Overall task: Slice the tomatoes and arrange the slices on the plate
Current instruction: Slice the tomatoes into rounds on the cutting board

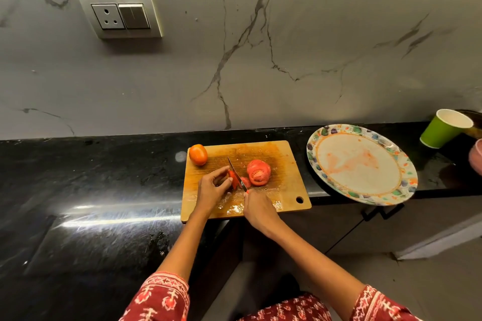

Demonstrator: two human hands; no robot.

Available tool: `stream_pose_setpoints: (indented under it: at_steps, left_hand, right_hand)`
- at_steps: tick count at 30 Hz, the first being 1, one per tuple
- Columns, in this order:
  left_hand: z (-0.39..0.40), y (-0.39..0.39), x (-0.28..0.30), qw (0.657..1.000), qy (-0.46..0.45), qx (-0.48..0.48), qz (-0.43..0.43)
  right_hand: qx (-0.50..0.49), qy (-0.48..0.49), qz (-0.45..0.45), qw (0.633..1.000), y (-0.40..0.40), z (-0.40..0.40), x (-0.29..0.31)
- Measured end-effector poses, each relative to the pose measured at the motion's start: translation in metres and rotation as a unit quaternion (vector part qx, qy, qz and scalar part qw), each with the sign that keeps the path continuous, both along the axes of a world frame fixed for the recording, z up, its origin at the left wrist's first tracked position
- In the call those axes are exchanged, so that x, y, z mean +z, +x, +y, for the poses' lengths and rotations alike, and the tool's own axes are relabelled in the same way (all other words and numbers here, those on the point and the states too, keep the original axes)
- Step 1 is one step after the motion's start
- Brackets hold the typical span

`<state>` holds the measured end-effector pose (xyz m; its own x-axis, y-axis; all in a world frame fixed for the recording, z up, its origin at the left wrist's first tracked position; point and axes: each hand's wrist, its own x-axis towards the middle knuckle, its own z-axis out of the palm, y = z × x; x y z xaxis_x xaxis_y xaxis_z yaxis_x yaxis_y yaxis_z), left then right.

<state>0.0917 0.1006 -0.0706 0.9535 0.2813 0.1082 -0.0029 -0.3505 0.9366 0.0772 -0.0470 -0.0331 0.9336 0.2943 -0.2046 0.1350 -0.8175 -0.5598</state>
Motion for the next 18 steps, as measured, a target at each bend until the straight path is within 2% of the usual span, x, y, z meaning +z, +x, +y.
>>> stream_pose_setpoints:
  at_steps: [11, 18]
  left_hand:
    - [-0.008, -0.001, 0.003, 1.0, -0.021, 0.012, 0.015]
    - [-0.016, -0.001, 0.005, 1.0, 0.011, 0.005, 0.018]
  right_hand:
    - [-0.004, -0.013, 0.001, 1.0, 0.013, 0.011, 0.003]
    - [-0.009, -0.009, -0.002, 1.0, 0.009, 0.001, -0.007]
